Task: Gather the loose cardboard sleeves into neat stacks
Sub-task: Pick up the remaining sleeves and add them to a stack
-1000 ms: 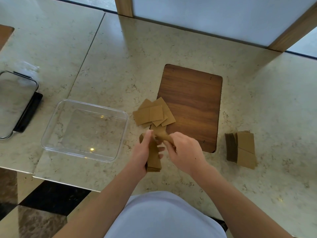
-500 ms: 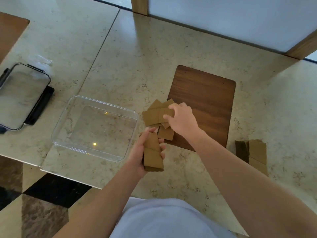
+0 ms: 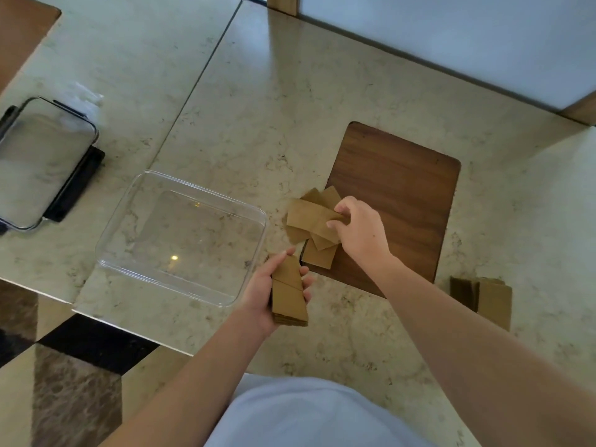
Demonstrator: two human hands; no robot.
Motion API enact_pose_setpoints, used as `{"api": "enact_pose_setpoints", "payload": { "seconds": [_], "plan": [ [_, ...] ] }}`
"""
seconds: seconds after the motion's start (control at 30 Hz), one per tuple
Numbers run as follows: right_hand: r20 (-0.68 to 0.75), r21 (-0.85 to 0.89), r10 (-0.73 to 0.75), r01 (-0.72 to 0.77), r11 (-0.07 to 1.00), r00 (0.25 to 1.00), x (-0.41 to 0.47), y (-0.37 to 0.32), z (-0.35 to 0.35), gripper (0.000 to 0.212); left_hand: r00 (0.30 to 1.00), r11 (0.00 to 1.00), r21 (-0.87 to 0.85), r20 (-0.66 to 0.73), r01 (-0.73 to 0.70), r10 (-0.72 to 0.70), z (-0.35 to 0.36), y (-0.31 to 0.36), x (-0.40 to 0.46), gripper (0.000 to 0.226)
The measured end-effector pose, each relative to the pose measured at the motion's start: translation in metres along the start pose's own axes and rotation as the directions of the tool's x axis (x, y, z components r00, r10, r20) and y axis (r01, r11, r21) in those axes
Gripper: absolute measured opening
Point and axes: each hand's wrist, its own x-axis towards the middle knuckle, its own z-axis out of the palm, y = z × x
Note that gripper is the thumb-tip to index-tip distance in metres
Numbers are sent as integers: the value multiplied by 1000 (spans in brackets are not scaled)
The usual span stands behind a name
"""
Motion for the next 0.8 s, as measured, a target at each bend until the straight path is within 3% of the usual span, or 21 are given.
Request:
{"api": "enact_pose_setpoints", "payload": {
  "seconds": [0.1, 0.2, 0.3, 0.43, 0.53, 0.6, 0.67, 0.73, 0.8],
  "plan": [
    [49, 112, 71, -76, 991, 996, -6, 11, -17, 14, 1000, 999, 26, -17, 26, -26, 1, 0, 3, 34],
    [204, 239, 101, -149, 959, 974, -8, 16, -43, 14, 998, 998, 34, -1, 60, -60, 3, -1, 6, 35],
    [370, 324, 102, -231, 917, 923, -10, 10, -72, 32, 988, 990, 13, 69, 139, -139, 4, -1, 9, 50],
    [554, 156, -51, -44, 987, 831, -12, -12, -80, 35, 939, 970, 105, 250, 217, -237, 6, -1, 10, 86],
    [649, 15, -155, 191, 981, 745, -16, -35, -60, 31, 897, 957, 175, 342, 231, -279, 14, -4, 9, 91],
    [647, 35, -180, 207, 978, 741, -18, -41, -45, 26, 896, 962, 171, 359, 213, -262, 19, -4, 8, 81],
    [563, 107, -213, 185, 977, 798, -19, -41, -36, 15, 904, 972, 168, 368, 164, -217, 21, -2, 5, 57],
    [440, 233, -212, 117, 965, 873, -19, -37, -36, 19, 915, 975, 179, 358, 130, -187, 22, 2, 2, 41],
    [403, 332, -159, 17, 943, 901, -19, -31, -40, 23, 928, 975, 194, 332, 109, -169, 20, 3, 0, 40]
  ]
}}
